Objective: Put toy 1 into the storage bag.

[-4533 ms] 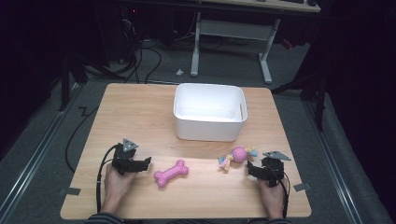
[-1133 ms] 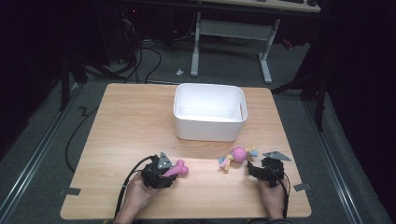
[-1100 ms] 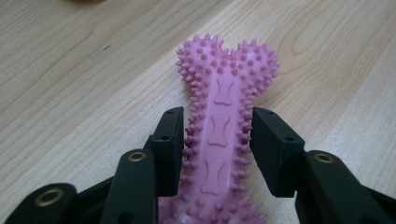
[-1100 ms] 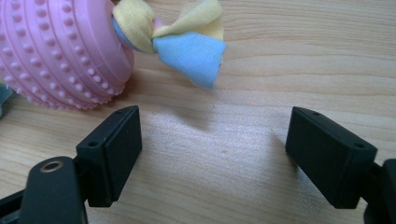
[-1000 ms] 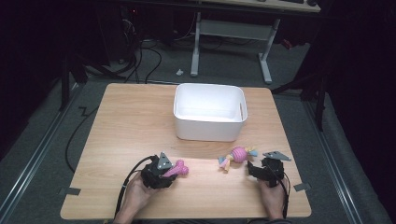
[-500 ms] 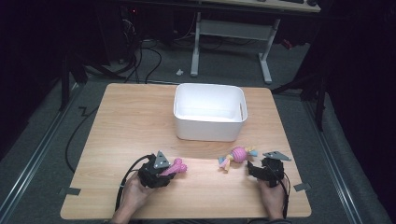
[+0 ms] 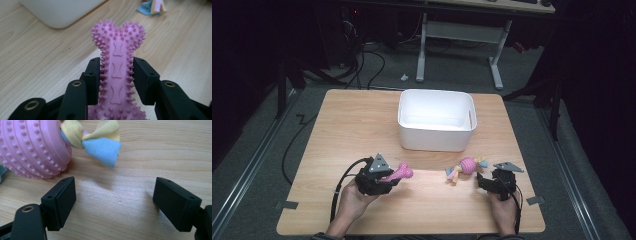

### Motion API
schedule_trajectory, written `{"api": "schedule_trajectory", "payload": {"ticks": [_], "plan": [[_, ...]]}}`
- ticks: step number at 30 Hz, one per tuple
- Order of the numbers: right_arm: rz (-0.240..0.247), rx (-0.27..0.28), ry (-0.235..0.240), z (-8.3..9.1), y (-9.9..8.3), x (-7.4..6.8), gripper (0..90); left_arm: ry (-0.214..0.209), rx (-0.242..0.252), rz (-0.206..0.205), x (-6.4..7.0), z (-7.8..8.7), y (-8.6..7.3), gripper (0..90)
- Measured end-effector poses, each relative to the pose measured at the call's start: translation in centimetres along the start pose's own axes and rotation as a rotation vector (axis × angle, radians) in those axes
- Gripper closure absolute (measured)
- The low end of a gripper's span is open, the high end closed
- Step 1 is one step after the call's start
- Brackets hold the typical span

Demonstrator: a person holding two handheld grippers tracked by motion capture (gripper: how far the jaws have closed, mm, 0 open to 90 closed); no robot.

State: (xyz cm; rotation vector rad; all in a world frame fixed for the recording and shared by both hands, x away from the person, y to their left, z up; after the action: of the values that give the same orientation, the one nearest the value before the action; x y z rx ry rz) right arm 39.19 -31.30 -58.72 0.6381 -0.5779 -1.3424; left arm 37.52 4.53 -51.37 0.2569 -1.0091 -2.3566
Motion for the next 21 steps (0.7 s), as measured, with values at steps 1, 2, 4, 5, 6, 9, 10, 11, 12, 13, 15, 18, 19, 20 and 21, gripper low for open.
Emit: {"api": "schedule_trajectory", "payload": {"ticks": [1,2,4,5,6,9,10,11,12,13,15,18,19,20,21], "plan": [[0.000,-0.003,-0.001,0.0,0.0,0.0,18.7,-0.002,0.001,-0.004,0.1,0.2,0.3,59.1],[0.000,-0.003,-0.001,0.0,0.0,0.0,18.7,-0.004,0.004,-0.008,0.1,0.3,0.5,59.1],[0.000,0.000,0.000,0.0,0.0,0.0,18.7,-0.012,0.015,-0.007,0.1,0.7,1.1,59.1],[0.000,0.000,0.000,0.0,0.0,0.0,18.7,-0.015,0.021,-0.006,0.1,0.9,1.4,59.1],[0.000,0.000,0.000,0.0,0.0,0.0,18.7,-0.017,0.027,-0.006,0.0,1.2,1.7,59.1],[0.000,0.000,0.001,0.0,0.0,0.0,18.7,-0.023,0.050,-0.006,-0.3,2.1,3.0,59.2],[0.000,0.000,0.001,0.0,0.0,0.0,18.7,-0.023,0.050,-0.006,-0.3,2.1,3.0,59.2],[0.001,-0.003,-0.001,0.0,0.0,0.0,18.7,-0.024,0.054,-0.007,-0.4,2.4,3.3,59.2],[0.001,-0.003,-0.001,0.0,0.0,0.0,18.7,-0.024,0.058,-0.007,-0.5,2.6,3.6,59.2],[0.000,-0.003,0.000,0.0,0.0,0.0,18.7,-0.022,0.061,-0.008,-0.6,2.9,3.9,59.2],[0.000,-0.003,0.000,0.0,0.0,0.0,18.8,-0.026,0.069,-0.006,-0.8,3.3,4.4,59.2],[0.001,-0.001,0.001,0.0,0.0,0.0,18.8,-0.029,0.073,-0.013,-1.0,3.9,5.3,59.2],[0.000,-0.001,0.001,0.0,0.0,0.0,18.8,-0.031,0.076,-0.014,-1.1,4.2,5.9,59.2],[0.000,-0.001,0.001,0.0,0.0,0.0,18.8,-0.031,0.076,-0.014,-1.1,4.2,5.9,59.2],[0.001,-0.003,0.000,0.0,0.0,0.0,18.7,-0.035,0.084,-0.011,-1.3,4.4,6.4,59.1]]}}
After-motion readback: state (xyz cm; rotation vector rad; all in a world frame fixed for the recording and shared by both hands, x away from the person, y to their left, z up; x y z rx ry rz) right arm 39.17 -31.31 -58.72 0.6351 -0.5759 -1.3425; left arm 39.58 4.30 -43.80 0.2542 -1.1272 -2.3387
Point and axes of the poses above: each handheld gripper's, and its own axes: z roughly backward along the jaws, y roughly out of its top, x roughly to its right, the point moved 8 cm from there along -z, roughly forward along the jaws
